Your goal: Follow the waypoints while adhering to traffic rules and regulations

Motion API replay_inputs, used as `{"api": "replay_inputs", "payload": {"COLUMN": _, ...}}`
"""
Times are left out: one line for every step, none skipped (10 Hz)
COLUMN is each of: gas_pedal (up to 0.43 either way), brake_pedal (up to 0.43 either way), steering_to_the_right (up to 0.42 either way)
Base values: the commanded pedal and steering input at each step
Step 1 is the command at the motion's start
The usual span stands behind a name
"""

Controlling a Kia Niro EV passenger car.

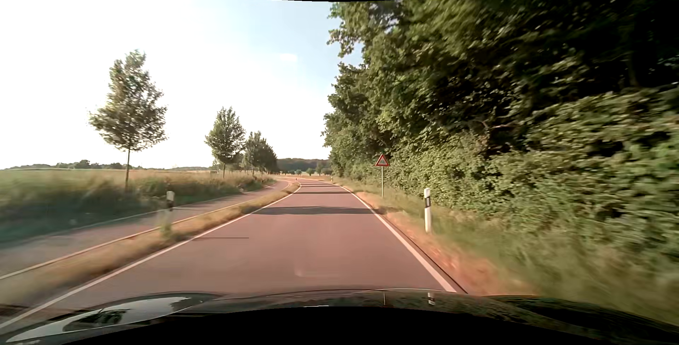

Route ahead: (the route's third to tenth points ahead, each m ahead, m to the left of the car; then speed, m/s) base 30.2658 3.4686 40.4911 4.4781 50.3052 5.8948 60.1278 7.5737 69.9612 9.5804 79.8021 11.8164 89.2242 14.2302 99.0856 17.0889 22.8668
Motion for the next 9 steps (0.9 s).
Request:
{"api": "replay_inputs", "payload": {"gas_pedal": 0.228, "brake_pedal": 0.0, "steering_to_the_right": -0.021}}
{"api": "replay_inputs", "payload": {"gas_pedal": 0.24, "brake_pedal": 0.0, "steering_to_the_right": -0.021}}
{"api": "replay_inputs", "payload": {"gas_pedal": 0.248, "brake_pedal": 0.0, "steering_to_the_right": -0.015}}
{"api": "replay_inputs", "payload": {"gas_pedal": 0.248, "brake_pedal": 0.0, "steering_to_the_right": -0.013}}
{"api": "replay_inputs", "payload": {"gas_pedal": 0.248, "brake_pedal": 0.0, "steering_to_the_right": -0.015}}
{"api": "replay_inputs", "payload": {"gas_pedal": 0.248, "brake_pedal": 0.0, "steering_to_the_right": -0.019}}
{"api": "replay_inputs", "payload": {"gas_pedal": 0.248, "brake_pedal": 0.0, "steering_to_the_right": -0.021}}
{"api": "replay_inputs", "payload": {"gas_pedal": 0.248, "brake_pedal": 0.0, "steering_to_the_right": -0.021}}
{"api": "replay_inputs", "payload": {"gas_pedal": 0.248, "brake_pedal": 0.0, "steering_to_the_right": -0.021}}
